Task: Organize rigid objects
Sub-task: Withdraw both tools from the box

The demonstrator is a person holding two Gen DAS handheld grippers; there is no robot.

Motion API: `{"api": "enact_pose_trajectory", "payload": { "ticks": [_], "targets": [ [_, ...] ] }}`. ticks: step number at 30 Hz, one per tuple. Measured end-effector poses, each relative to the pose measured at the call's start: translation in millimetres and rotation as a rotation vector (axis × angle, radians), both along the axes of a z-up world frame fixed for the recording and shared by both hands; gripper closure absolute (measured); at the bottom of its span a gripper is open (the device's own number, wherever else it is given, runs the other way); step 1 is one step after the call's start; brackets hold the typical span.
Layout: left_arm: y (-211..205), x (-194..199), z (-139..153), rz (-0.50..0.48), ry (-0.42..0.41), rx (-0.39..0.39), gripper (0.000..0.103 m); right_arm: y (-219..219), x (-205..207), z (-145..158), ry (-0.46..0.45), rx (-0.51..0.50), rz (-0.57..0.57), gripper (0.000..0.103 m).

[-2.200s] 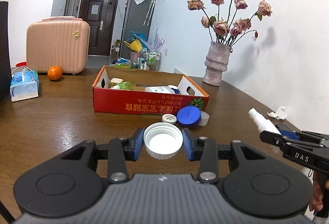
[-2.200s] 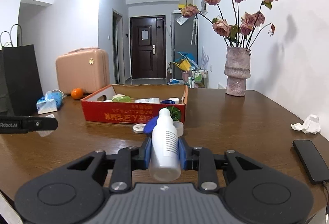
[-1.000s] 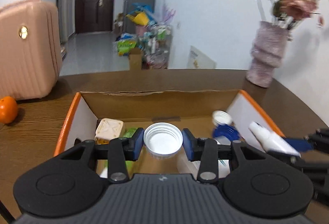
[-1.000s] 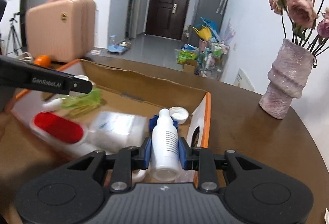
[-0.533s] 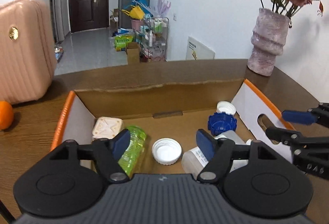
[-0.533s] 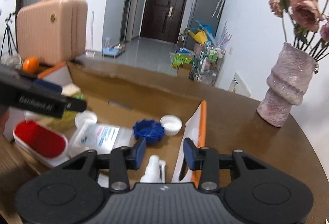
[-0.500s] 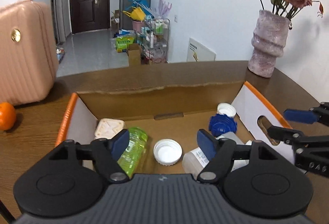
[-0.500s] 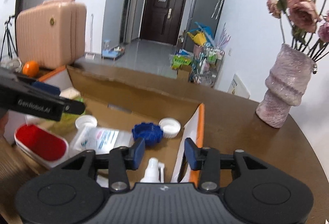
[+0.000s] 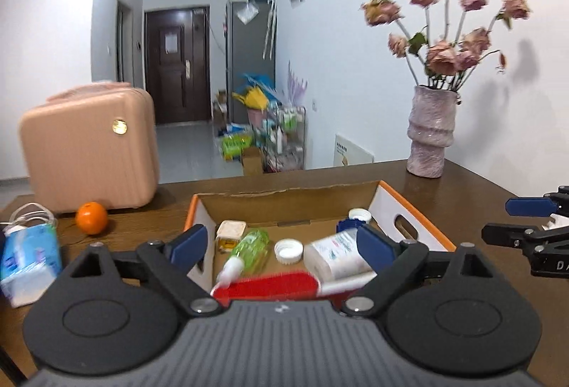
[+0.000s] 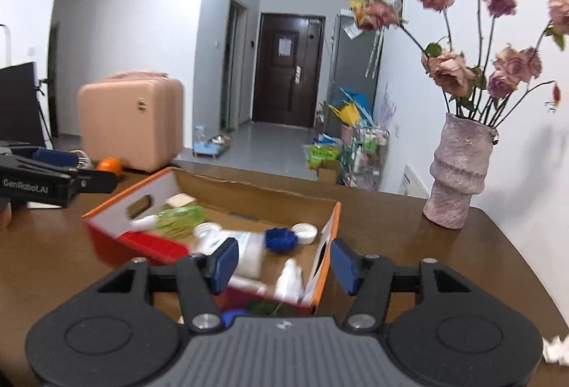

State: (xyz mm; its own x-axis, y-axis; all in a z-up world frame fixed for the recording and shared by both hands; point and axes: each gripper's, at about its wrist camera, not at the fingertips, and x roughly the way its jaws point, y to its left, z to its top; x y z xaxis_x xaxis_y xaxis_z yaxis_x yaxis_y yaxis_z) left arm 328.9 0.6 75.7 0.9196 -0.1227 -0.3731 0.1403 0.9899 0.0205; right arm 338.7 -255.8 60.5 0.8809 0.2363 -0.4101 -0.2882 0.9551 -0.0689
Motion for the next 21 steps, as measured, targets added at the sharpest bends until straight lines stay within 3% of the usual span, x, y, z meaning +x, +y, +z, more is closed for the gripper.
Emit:
{"api": "enact_pose_trajectory", "payload": {
  "ticks": [2, 7, 11, 13, 15, 18, 21],
  "targets": [
    [-2, -26, -6, 0.010, 0.007, 0.008, 0.010, 0, -30, -3, -0.021, 0.009, 0.018, 0.047],
    [-9, -90, -29, 0.016, 0.058, -0.071, 0.010, -3, -91, -19, -0.037, 0.033, 0.066, 0.047],
    [-17, -126, -56, 0.066, 0.086, -0.061, 0.010, -12, -128, -47, 0.014, 0.156, 0.033, 0.047],
    [-21, -134, -72, 0.065, 0.150, -0.049, 0.010, -12, -138, -65, 0.074, 0.172, 0.034, 0.047],
    [-24, -137, -78, 0.062, 0.175, -0.037, 0.010, -8, -146, -82, 0.108, 0.117, 0.027, 0.047],
    [-28, -138, -76, 0.046, 0.165, -0.041, 0.010, -8, -152, -90, 0.116, 0.060, 0.007, 0.047],
    [-39, -133, -73, 0.005, 0.155, -0.035, 0.008, -16, -150, -89, 0.109, 0.082, -0.019, 0.046]
  ]
}}
